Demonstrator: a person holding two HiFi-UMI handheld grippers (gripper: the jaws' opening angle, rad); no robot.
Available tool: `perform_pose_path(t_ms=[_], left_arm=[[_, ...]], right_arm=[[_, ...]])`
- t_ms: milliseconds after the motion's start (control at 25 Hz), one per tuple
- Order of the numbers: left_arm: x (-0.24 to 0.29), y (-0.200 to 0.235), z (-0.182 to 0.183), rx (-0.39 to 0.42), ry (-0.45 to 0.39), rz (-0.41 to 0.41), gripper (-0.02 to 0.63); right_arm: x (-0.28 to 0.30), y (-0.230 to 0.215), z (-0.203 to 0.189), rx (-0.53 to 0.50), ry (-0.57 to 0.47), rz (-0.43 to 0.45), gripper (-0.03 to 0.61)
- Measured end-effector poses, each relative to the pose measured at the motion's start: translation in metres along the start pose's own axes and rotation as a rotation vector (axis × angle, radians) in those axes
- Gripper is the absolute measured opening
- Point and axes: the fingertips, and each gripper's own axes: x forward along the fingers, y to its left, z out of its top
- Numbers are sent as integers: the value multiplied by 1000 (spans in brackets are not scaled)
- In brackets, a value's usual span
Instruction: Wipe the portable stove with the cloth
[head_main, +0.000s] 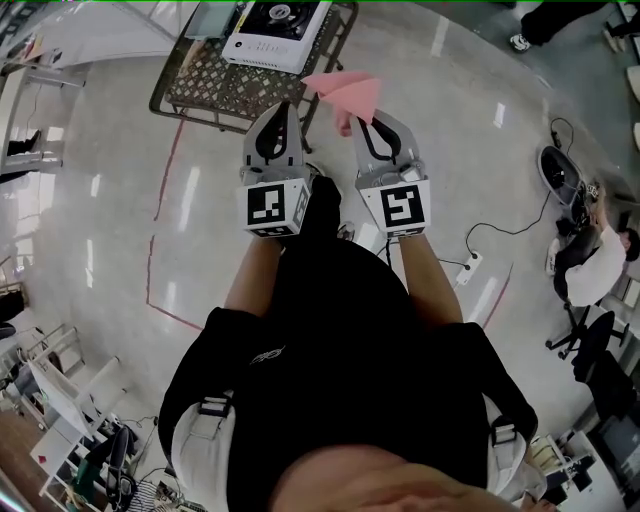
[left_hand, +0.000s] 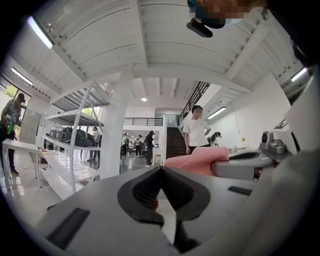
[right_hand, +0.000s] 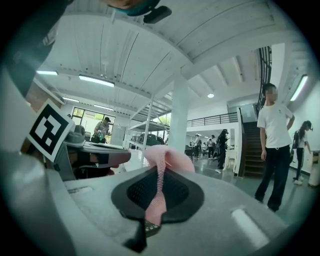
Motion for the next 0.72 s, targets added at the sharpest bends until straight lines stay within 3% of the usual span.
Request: perform_pose_path(t_ms=[400, 720], left_arm=[[94, 77, -14, 2, 57, 73, -2], [151, 168, 1, -32, 33, 161, -2]], right_arm=[[122, -39, -10, 6, 59, 112, 6], [236, -25, -8, -61, 107, 270, 6]])
